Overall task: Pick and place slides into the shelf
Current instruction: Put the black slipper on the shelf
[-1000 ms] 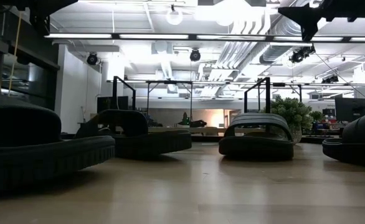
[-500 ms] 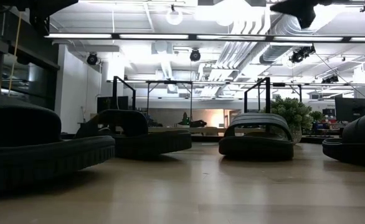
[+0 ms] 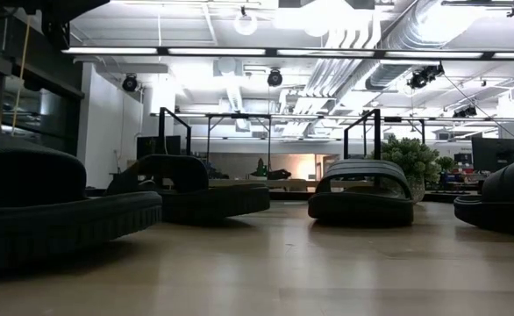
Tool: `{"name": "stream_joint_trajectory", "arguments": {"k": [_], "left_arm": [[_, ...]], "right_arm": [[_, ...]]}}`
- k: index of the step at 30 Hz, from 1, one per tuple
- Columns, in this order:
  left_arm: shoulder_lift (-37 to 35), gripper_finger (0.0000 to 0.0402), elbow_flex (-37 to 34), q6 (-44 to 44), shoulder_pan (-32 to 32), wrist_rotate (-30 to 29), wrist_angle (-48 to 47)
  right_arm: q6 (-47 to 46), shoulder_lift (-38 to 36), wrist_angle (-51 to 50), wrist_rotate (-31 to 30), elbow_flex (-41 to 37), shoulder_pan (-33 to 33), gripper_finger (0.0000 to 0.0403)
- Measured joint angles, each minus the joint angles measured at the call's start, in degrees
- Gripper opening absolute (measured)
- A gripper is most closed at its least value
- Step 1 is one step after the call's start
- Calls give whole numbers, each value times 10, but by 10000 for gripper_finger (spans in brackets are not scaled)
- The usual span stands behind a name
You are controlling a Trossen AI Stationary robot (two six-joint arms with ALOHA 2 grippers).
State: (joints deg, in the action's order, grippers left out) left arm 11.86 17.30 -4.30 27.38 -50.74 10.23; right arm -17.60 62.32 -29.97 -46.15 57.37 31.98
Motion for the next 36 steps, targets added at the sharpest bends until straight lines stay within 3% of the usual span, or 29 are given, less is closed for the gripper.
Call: {"name": "stream_joint_trajectory", "arguments": {"k": [10, 19, 24, 33, 36], "left_arm": [[0, 106, 0, 30, 0, 0, 15], [0, 106, 0, 32, 0, 0, 17], [0, 106, 0, 54, 0, 0, 19], [0, 106, 0, 56, 0, 1, 20], [0, 106, 0, 56, 0, 1, 7]], "right_arm": [[-98, 152, -168, -100, 137, 67, 211], [-236, 274, -315, -106, 246, 91, 211], [-312, 344, -398, -79, 313, 94, 211], [-477, 485, -594, 32, 450, 104, 211], [-473, 513, -596, 53, 483, 117, 211]]}}
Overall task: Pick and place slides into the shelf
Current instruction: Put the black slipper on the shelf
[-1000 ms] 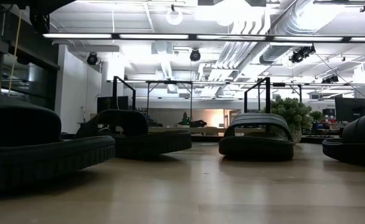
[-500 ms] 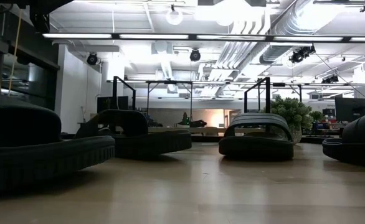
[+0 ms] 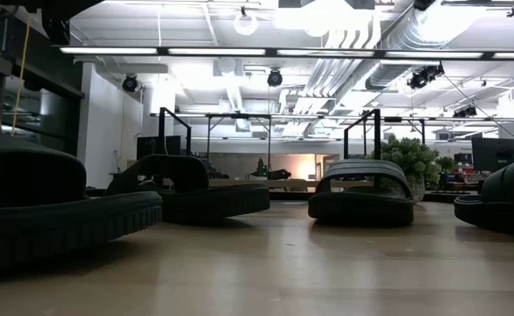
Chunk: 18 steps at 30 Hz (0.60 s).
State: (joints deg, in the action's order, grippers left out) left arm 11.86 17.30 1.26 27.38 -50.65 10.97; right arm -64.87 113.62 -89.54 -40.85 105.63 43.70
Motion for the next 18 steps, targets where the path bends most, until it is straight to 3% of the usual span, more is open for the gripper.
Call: {"name": "stream_joint_trajectory", "arguments": {"k": [5, 18], "left_arm": [[0, 106, 0, 0, 0, 0, -5], [0, 106, 0, -48, 0, 5, -45]], "right_arm": [[-9, 23, -4, 1, 43, 26, 211], [-72, 40, -5, 64, 42, 78, 211]]}}
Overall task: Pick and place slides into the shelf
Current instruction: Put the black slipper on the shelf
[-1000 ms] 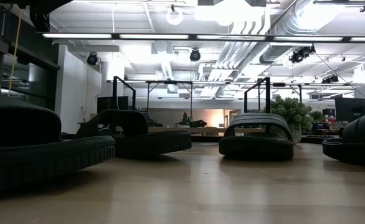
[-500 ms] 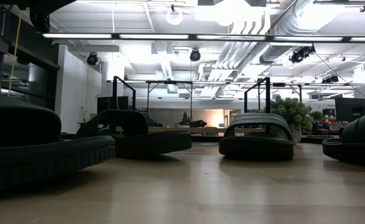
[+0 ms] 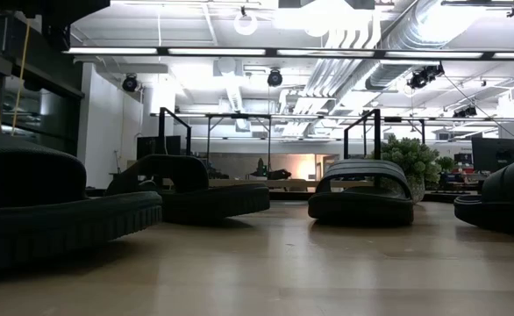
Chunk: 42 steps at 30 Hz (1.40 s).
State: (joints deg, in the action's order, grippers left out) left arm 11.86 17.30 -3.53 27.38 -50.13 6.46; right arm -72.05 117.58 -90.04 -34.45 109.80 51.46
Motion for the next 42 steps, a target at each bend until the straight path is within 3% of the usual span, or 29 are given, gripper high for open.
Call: {"name": "stream_joint_trajectory", "arguments": {"k": [7, 19, 27, 34, 42], "left_arm": [[0, 106, 0, -13, 0, 2, -6], [0, 106, 0, -15, 0, 30, -10], [0, 106, 0, -22, 0, 32, -24], [0, 106, 0, -28, 0, 31, -25], [0, 106, 0, -30, 0, 30, -33]], "right_arm": [[-1, 33, 0, 78, 0, 1, 211], [15, 51, 2, 86, -4, 1, 211], [1, 52, 0, 195, -114, -2, 211], [-15, 52, 0, 196, -175, -1, 211], [-26, 52, 0, 158, -185, -1, 211]]}}
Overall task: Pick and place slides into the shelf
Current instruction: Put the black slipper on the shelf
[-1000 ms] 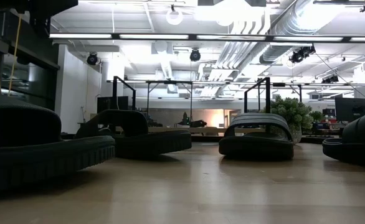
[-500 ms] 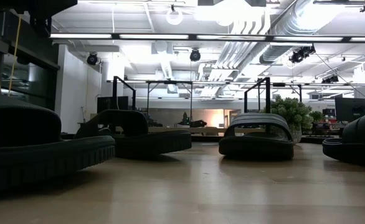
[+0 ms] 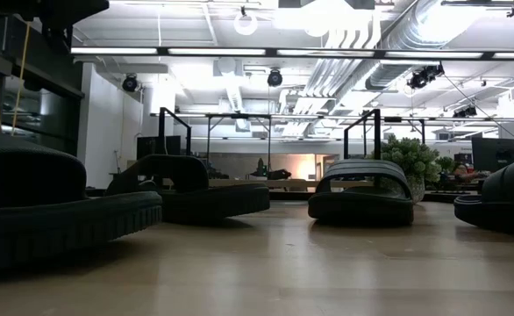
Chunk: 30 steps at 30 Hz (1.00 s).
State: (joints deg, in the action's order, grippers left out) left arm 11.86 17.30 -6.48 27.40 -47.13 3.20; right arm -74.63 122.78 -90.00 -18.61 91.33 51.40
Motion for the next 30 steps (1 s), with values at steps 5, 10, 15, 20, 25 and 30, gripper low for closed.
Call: {"name": "stream_joint_trajectory", "arguments": {"k": [5, 10, 15, 20, 25, 30], "left_arm": [[0, 106, 0, 0, 0, 0, 0], [0, 106, 0, 0, 0, 0, 0], [0, 106, 0, 0, 0, 0, 0], [0, 106, 0, 0, 0, 0, 0], [0, 106, 0, 0, 0, 0, 0], [0, 106, 0, 0, 0, 0, 0]], "right_arm": [[0, 0, 0, -27, 0, -1, 211], [-3, 0, 0, -56, -7, -8, 211], [-4, 0, 4, -59, -38, -21, 211], [-15, 0, 15, -53, -62, -33, 211], [-45, 0, 5, -59, -64, -38, 207], [-54, 0, 8, -58, -64, -38, 159]]}}
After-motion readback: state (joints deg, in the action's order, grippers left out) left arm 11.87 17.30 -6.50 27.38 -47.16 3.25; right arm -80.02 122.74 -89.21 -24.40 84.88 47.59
